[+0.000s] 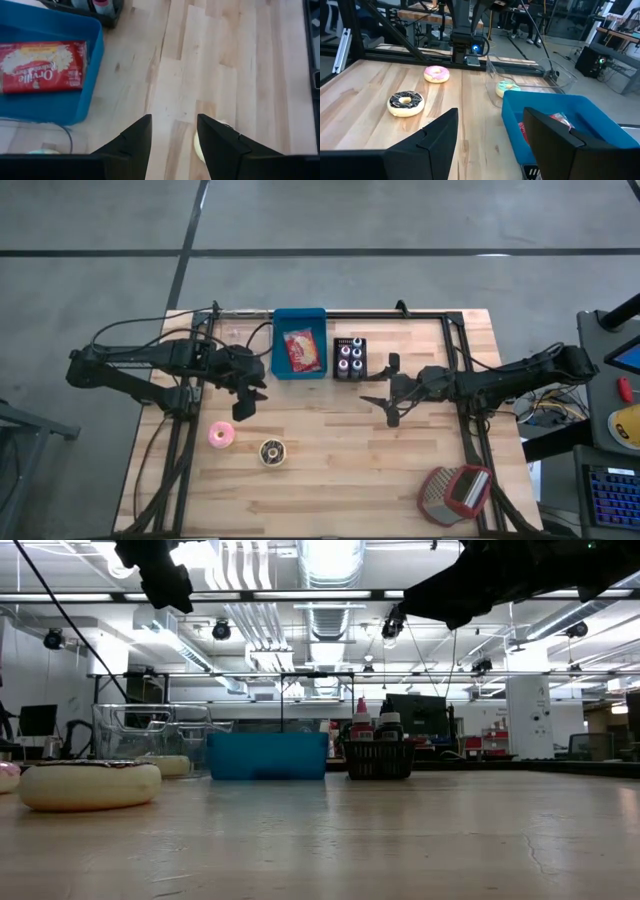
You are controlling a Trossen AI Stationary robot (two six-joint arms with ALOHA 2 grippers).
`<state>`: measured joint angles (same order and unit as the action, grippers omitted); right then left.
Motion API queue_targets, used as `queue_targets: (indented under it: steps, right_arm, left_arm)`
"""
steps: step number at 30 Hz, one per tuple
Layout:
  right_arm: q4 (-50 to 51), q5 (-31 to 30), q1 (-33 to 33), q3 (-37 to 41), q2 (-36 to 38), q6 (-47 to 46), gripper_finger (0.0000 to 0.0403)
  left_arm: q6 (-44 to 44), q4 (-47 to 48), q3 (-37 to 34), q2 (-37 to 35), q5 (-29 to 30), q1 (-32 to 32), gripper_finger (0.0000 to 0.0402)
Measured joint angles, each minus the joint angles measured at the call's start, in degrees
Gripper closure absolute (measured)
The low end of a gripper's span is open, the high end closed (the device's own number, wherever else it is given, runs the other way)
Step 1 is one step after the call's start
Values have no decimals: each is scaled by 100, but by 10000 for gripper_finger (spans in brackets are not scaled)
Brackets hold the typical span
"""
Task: Pick & Place Food Item
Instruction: Put the black donut into the transparent bin
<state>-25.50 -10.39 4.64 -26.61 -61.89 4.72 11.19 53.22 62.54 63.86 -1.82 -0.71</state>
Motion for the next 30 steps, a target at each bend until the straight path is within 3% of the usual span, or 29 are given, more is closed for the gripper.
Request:
queue_targets:
  steps: [3, 10, 16, 21, 30]
  right_arm:
    - [0, 0, 0, 0, 0, 21, 181]
    - [0, 0, 0, 0, 0, 22, 181]
    - [-2, 0, 0, 0, -2, 22, 181]
    - [-1, -1, 0, 0, -4, -1, 181]
    - [0, -2, 0, 0, -4, 20, 181]
  left_arm:
    - [156, -14, 0, -4, 39, -2, 241]
    - [1438, -118, -4, 60, 23, 184, 241]
    - [2029, -1177, -505, 233, 1070, 864, 241]
    - [2416, -1169, -538, 538, 1565, 1195, 237]
    - [3340, -1057, -535, 1045, 1708, 1862, 148]
